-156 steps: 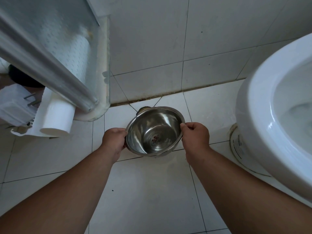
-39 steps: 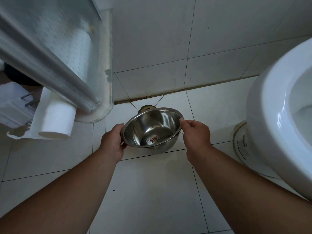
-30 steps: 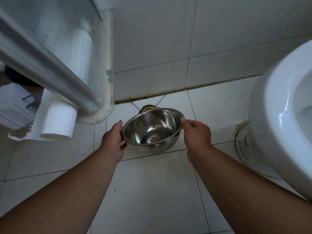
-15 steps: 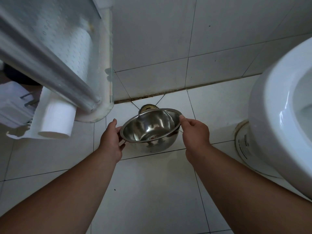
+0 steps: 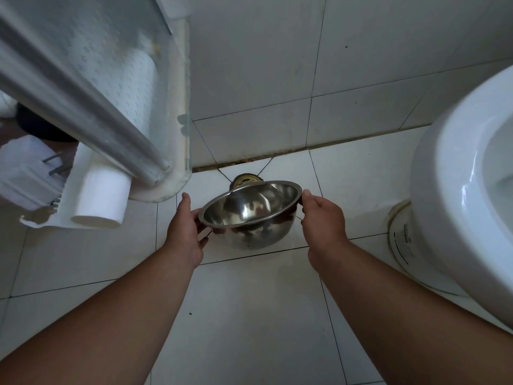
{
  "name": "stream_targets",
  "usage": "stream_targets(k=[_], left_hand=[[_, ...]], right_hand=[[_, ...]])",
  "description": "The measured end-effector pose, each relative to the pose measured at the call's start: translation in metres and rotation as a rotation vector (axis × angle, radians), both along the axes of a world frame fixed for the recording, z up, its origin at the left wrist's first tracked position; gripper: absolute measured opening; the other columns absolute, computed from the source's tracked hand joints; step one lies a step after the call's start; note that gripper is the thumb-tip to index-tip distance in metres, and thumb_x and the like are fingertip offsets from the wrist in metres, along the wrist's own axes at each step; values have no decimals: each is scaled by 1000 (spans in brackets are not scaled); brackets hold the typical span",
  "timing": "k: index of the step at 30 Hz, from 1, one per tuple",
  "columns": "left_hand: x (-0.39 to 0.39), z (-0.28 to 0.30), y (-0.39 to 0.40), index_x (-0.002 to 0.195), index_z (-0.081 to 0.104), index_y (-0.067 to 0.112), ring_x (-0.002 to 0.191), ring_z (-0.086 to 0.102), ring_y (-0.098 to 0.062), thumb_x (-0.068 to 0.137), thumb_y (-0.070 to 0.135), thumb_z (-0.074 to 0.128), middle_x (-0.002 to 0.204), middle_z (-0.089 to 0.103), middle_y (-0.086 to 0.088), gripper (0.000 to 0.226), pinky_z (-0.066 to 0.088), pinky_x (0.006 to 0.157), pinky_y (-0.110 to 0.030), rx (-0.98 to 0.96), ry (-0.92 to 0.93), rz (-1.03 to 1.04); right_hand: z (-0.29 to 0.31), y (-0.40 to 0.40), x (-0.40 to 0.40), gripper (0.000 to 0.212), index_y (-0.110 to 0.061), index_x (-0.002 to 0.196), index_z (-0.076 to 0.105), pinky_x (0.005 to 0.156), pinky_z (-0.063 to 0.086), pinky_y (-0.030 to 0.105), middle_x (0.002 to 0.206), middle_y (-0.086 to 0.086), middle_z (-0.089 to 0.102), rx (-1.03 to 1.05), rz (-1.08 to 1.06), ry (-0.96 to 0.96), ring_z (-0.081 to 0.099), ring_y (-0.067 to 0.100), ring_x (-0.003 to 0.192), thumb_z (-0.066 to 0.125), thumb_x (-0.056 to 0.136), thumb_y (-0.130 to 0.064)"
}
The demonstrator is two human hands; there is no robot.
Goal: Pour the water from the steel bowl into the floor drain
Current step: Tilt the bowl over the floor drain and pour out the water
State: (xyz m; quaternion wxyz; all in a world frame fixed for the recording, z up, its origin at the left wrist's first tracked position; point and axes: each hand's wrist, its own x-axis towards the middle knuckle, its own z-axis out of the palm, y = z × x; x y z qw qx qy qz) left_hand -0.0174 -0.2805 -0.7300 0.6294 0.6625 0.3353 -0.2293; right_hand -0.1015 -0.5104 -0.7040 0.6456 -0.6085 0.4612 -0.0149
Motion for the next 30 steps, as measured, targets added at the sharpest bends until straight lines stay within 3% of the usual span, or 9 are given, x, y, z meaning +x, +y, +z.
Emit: stream_targets(k=[2,4,5,8,13,15,19,22,30], left_hand=[[0,1,0,122,84,13,124,73,-27,102,82,38,123,83,-13,86,40,124,-53,-11,-15,-3],[-1,3,0,120,84,12,109,77,-26,100,85,35,114,84,-14,90,41,122,-52,-11,-30,0],[-1,4,0,119,85,12,104,78,-25,100,85,34,112,84,-14,91,42,121,-52,-9,-37,2],[-2,7,-1,119,85,14,115,75,-22,100,86,33,117,84,-12,91,41,119,-51,-13,-42,12],[-2,11,-3,118,85,19,127,68,-17,99,86,32,126,83,-3,87,36,124,-54,-12,-47,24],[-2,11,-3,116,84,21,126,68,-16,98,87,33,125,84,-2,86,36,125,-56,-9,-50,31],[-1,11,-3,119,83,22,128,68,-16,97,89,33,127,83,0,86,35,124,-57,-7,-53,28],[-1,12,-3,124,82,23,131,66,-17,96,90,33,131,81,1,88,35,123,-56,-8,-55,21],[1,13,-6,127,78,23,131,66,-17,95,90,33,131,80,3,86,37,115,-53,-3,-74,34]], right_hand=[[3,0,1,40,-23,71,71,74,54,36,84,-10,71,23,-4,-4,71,27,95,57,105,-41],[1,-1,1,33,-7,84,72,89,58,51,96,10,76,40,-15,-11,67,38,105,61,100,-34],[-1,-2,1,24,-11,89,75,93,58,53,99,8,75,48,-8,-14,66,37,105,60,98,-29],[4,-2,0,50,-41,75,83,88,59,32,82,-24,79,90,27,-17,69,7,100,50,96,-9],[4,-2,-1,61,-30,128,78,116,49,46,134,-9,73,82,59,8,62,22,130,40,92,3],[2,-1,-2,66,-31,131,76,114,49,44,139,-9,71,74,73,5,61,23,132,38,91,4],[2,0,0,72,-34,135,73,90,49,29,145,-9,67,77,103,-5,60,22,131,36,88,6],[3,0,0,75,-31,139,71,102,42,32,149,-7,64,87,115,-19,53,15,136,35,87,10],[3,3,1,76,-30,145,66,105,34,30,155,-6,59,60,132,-38,45,18,147,36,89,12]])
